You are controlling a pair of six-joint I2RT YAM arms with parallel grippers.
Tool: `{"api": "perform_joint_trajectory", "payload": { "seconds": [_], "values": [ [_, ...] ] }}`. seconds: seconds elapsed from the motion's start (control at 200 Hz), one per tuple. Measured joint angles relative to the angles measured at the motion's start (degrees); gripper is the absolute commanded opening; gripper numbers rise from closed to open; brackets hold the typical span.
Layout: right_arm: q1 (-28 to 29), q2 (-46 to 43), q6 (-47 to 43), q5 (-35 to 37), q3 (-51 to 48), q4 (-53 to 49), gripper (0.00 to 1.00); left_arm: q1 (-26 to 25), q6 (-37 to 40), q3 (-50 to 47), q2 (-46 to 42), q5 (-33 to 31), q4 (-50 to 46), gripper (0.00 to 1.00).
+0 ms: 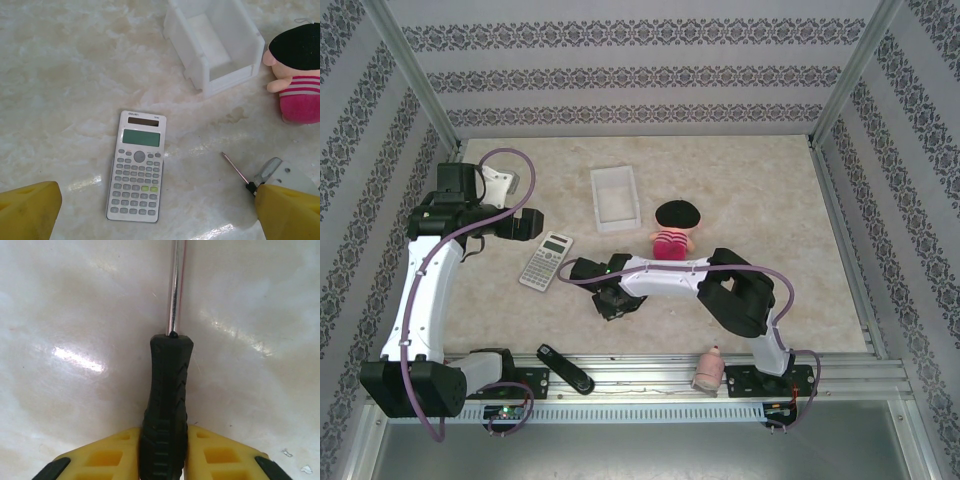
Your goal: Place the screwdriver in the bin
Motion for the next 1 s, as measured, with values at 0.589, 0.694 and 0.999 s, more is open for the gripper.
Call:
{"api": "perform_joint_trajectory", "payload": {
  "seconds": [0.589, 0.694, 0.999],
  "values": [
    [-4.22, -8.02, -2.01, -0.17, -0.22, -1.11, 0.19, 0.00, 0.20, 3.56, -1.18, 0.66, -1.77, 0.99],
    [-6.51, -9.60, -3.34, -0.42, 0.76, -1.92, 0.20, 0.00, 1.33, 3.58, -1.60, 0.76, -2.67, 0.99],
    [-15.15, -9.66, -8.85, -1.46, 10.64, -3.98, 0.20, -0.72, 9.60, 2.40, -4.74, 6.56, -8.02, 0.99]
  ]
}}
